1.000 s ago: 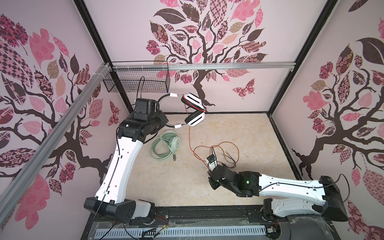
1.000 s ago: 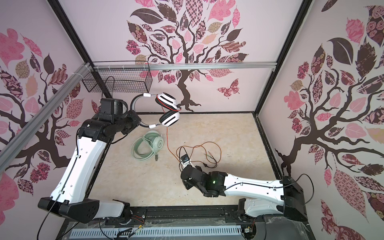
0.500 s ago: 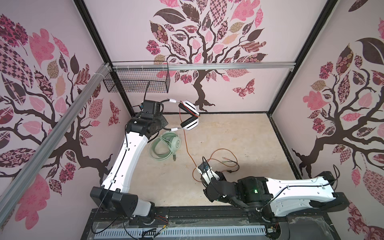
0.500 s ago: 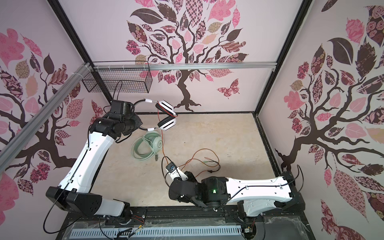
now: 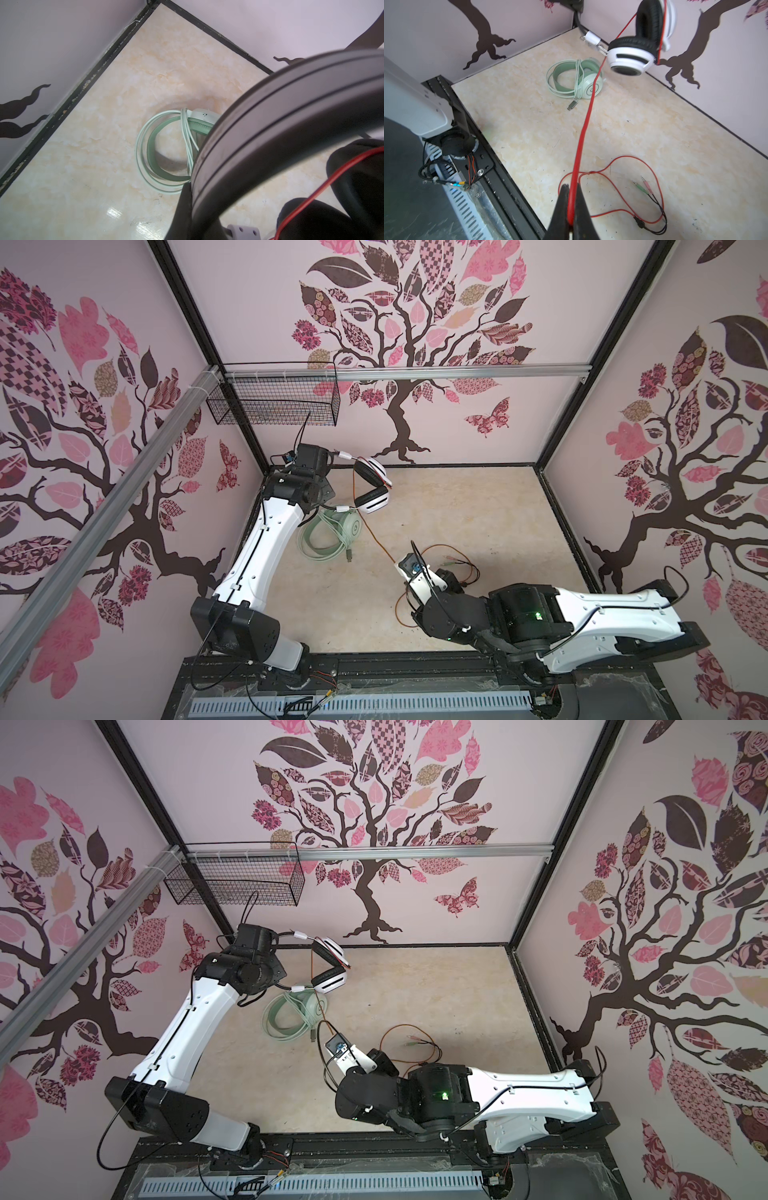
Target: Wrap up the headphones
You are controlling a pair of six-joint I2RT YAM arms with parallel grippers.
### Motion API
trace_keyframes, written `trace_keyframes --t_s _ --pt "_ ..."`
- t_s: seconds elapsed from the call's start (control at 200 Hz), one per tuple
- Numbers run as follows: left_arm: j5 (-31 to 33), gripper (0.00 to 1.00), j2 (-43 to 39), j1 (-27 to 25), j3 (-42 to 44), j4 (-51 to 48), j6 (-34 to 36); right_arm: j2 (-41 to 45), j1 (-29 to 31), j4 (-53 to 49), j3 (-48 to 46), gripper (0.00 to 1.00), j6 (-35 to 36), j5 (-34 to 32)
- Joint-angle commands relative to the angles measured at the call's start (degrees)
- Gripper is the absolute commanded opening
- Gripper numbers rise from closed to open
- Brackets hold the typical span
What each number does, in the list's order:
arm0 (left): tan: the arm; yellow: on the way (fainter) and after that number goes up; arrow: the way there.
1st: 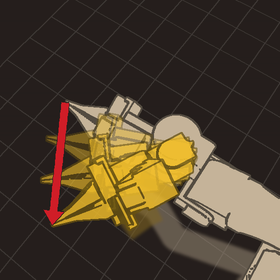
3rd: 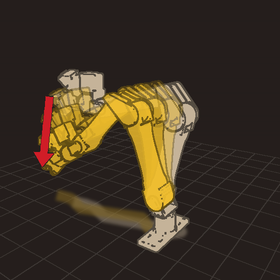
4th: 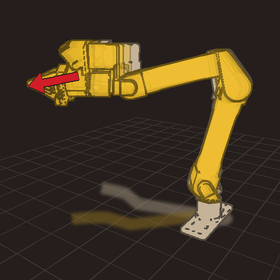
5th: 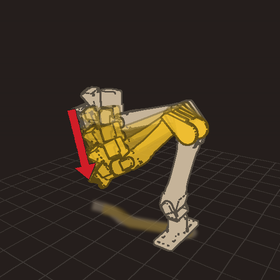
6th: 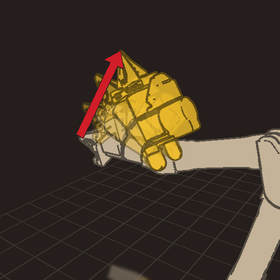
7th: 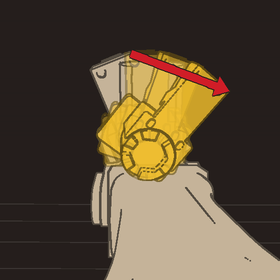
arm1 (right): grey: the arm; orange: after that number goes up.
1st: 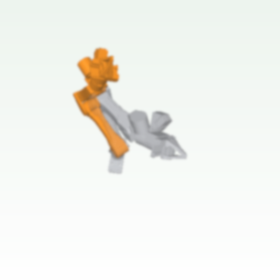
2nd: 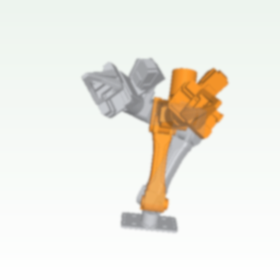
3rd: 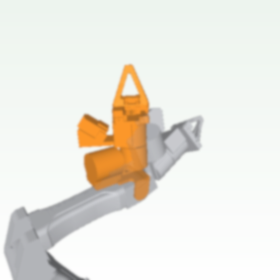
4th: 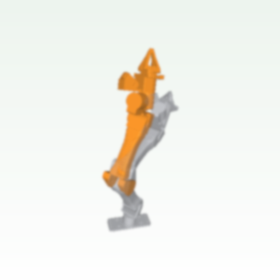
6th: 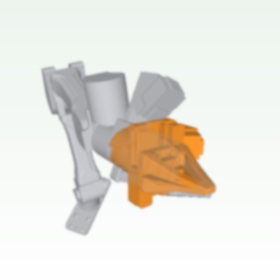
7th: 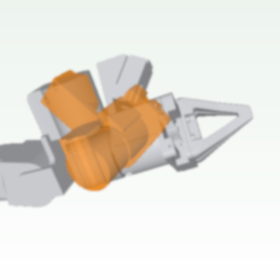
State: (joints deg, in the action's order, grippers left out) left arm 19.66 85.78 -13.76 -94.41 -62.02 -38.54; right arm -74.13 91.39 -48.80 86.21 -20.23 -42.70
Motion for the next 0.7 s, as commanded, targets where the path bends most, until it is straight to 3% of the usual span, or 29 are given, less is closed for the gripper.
trace_keyframes --t_s 0.0,0.205,0.44,0.695 --pt "3.46 0.00 -2.50 -1.62 3.09 0.65 1.23 -1.44 -0.06 -4.45 4.51 0.00 3.20 -7.89" --pt "6.76 0.00 -9.49 -7.77 11.21 -1.12 4.65 -2.51 -2.82 -2.97 5.64 0.00 8.71 -10.21" --pt "-2.30 0.00 -19.01 -13.05 21.63 -0.19 9.12 -2.01 -8.62 3.03 2.76 0.00 15.01 -7.99" --pt "2.51 0.00 -23.01 -28.56 24.47 -5.00 8.20 -0.71 -20.94 10.43 -0.69 0.00 20.45 -1.54"
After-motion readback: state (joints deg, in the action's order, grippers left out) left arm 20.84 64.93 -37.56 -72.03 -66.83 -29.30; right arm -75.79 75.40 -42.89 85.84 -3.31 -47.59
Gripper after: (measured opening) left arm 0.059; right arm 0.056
